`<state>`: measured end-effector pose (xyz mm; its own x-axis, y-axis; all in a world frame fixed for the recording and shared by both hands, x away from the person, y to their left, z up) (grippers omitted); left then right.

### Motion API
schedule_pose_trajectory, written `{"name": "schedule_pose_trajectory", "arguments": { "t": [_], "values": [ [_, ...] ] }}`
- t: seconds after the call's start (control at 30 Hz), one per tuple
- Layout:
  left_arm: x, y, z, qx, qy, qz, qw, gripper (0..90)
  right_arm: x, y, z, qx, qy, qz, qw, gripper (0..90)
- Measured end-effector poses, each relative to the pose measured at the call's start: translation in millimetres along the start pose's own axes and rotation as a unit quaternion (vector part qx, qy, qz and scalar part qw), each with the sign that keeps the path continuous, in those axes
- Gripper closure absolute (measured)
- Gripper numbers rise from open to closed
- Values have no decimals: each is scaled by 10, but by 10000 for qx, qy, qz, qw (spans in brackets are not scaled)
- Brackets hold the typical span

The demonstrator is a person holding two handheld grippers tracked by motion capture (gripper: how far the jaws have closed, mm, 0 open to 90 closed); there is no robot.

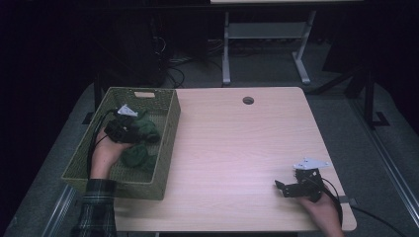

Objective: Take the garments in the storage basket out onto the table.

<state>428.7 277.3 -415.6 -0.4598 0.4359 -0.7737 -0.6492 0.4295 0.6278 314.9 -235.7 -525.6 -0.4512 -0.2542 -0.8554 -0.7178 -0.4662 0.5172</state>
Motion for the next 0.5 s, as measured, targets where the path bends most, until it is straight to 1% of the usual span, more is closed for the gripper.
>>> {"name": "schedule_pose_trajectory", "arguments": {
  "t": [0.17, 0.27, 0.37, 0.43, 0.5],
  "values": [
    [100, -55, 61, -125, 36, 175, 9998, 522, 0, 0, 0, -1, 1, 0, 10000, 30],
    [154, -83, 91, -146, 83, 270, 9995, 520, 0, 0, 0, 0, 0, 0, 10000, 30],
    [220, -128, 122, -208, 77, 454, 9987, 516, 0, 0, 0, -1, 0, -1, 10000, 30],
    [273, -155, 150, -248, 28, 635, 9977, 515, 0, 0, 0, 0, 0, -1, 10000, 30],
    [309, -175, 162, -259, 44, 714, 9971, 515, 0, 0, 0, 0, 0, 0, 10000, 30]
  ]
}}
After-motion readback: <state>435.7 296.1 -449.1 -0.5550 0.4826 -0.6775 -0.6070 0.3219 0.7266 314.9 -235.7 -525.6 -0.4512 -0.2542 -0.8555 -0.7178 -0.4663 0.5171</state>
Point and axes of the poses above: each handheld gripper's, and its own axes: y roughly backward along the jaws, x roughly out of its underside, z roughly to its left, the point moved 6 cm from there along -y, roughly forward along the jaws, and after that the axes turned 14 degrees about -z, right-handed, at the moved point
